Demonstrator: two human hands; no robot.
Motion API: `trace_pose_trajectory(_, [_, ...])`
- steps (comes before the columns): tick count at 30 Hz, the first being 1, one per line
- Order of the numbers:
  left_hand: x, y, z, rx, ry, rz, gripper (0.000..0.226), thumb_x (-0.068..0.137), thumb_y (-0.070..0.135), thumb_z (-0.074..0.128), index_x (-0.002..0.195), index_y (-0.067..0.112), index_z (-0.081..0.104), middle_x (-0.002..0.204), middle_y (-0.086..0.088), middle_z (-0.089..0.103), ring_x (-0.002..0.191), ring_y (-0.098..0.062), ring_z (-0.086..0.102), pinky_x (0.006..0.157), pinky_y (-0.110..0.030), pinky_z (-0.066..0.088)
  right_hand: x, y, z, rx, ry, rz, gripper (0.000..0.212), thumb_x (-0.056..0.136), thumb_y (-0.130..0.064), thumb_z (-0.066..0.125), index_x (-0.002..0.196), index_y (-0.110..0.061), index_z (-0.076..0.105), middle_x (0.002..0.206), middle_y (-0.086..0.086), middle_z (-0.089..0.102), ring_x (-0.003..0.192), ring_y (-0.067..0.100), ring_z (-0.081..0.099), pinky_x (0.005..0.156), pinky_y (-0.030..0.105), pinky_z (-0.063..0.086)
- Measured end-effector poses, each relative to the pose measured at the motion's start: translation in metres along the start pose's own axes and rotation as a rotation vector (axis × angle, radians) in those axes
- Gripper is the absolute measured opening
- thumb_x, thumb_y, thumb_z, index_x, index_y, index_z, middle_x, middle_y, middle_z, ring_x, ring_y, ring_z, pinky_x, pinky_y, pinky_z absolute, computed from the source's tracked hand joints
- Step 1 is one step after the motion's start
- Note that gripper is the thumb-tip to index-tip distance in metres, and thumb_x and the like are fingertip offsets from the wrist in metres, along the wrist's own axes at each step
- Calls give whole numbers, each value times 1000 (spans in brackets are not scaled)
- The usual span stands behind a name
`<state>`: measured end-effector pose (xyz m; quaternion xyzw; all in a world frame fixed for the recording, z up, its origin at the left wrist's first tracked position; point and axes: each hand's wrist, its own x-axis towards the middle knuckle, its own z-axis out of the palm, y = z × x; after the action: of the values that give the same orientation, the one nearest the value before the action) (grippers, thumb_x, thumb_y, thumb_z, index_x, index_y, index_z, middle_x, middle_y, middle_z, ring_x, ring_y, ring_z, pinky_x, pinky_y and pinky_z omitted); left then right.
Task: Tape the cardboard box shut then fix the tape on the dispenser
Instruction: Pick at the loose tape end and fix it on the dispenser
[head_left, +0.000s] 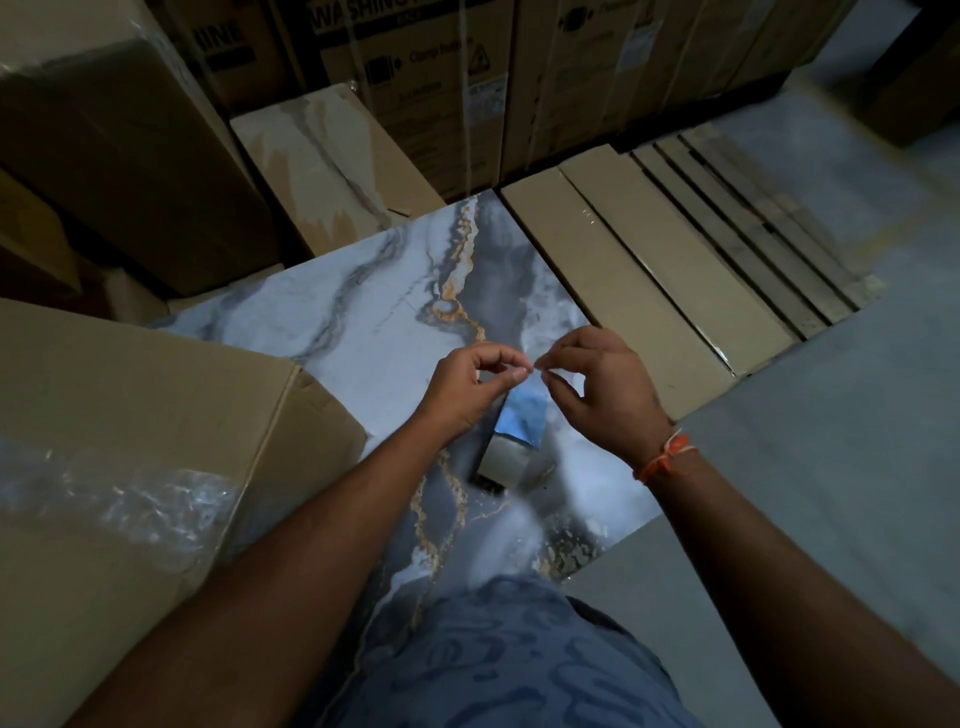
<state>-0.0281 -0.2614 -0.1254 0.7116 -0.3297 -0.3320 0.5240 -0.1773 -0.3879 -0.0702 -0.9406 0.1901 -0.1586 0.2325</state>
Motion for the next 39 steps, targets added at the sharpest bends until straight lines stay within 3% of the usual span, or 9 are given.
trace_pose_trajectory(5, [3, 1, 3, -36, 32, -27, 5, 90, 21, 74, 93, 22, 78, 90, 6, 76, 91, -18, 69, 96, -45, 55, -9, 3, 8, 28, 66, 128, 55, 84, -16, 74, 135, -5, 58, 105, 8, 71, 100, 26, 64, 92, 36, 49])
trace_pose_trajectory(8, [3, 0, 2, -47, 43, -51, 10, 91, 19, 74, 96, 11, 78, 94, -7, 77, 89, -18, 65, 95, -47, 54, -17, 7, 14, 234, 166, 325, 67, 82, -18, 78, 142, -13, 50, 107, -1, 71, 95, 10, 64, 77, 24, 49])
trace_pose_trajectory(14, [0, 3, 1, -41, -2, -105, 14, 92, 19, 75, 99, 8, 77, 98, -10, 77, 91, -13, 65, 92, -37, 54, -31, 1, 35, 563, 216, 481, 45, 86, -21, 77, 127, -20, 60, 92, -7, 72, 90, 11, 70, 71, 39, 57])
trace_pose_trajectory(18, [-2, 4, 1, -11, -39, -135, 14, 92, 23, 75, 98, 11, 77, 99, -12, 78, 92, -15, 67, 92, -35, 55, -36, -2, 43, 606, 284, 480, 38, 86, -17, 76, 120, -23, 61, 80, -7, 73, 82, 10, 71, 75, 31, 55])
trace_pose_trajectory(23, [-5, 6, 1, -26, -43, -150, 14, 96, 27, 69, 98, 19, 80, 100, 2, 80, 107, -15, 72, 103, -40, 55, -37, -3, 47, 611, 332, 519, 37, 84, -19, 77, 109, -30, 51, 75, -12, 74, 76, 6, 71, 67, 23, 49])
trace_pose_trajectory(27, [-7, 6, 4, -75, 5, -179, 23, 93, 27, 73, 114, 19, 78, 107, 4, 79, 108, -9, 71, 105, -37, 54, -35, -3, 49, 650, 342, 533, 38, 83, -20, 77, 98, -37, 46, 72, -6, 75, 69, 5, 68, 68, 27, 48])
trace_pose_trajectory(30, [-8, 7, 6, -118, 89, -189, 36, 90, 24, 77, 125, 21, 73, 99, 2, 75, 98, -8, 70, 100, -30, 56, -33, -3, 49, 677, 343, 536, 39, 83, -19, 76, 91, -40, 45, 68, -6, 72, 66, 3, 66, 70, 29, 48])
trace_pose_trajectory(35, [-11, 7, 5, -100, 83, -178, 28, 89, 21, 78, 116, 20, 74, 89, -3, 75, 99, -20, 74, 95, -32, 57, -33, -1, 48, 697, 340, 535, 30, 82, -14, 76, 87, -27, 50, 65, -10, 59, 67, 14, 62, 72, 44, 54])
trace_pose_trajectory(39, [-12, 10, 5, -55, 110, -164, 17, 87, 17, 78, 101, 26, 74, 79, 1, 73, 89, -19, 74, 89, -32, 57, -32, -4, 47, 639, 331, 524, 22, 82, -10, 76, 85, -21, 56, 68, -5, 59, 66, 12, 59, 68, 34, 53])
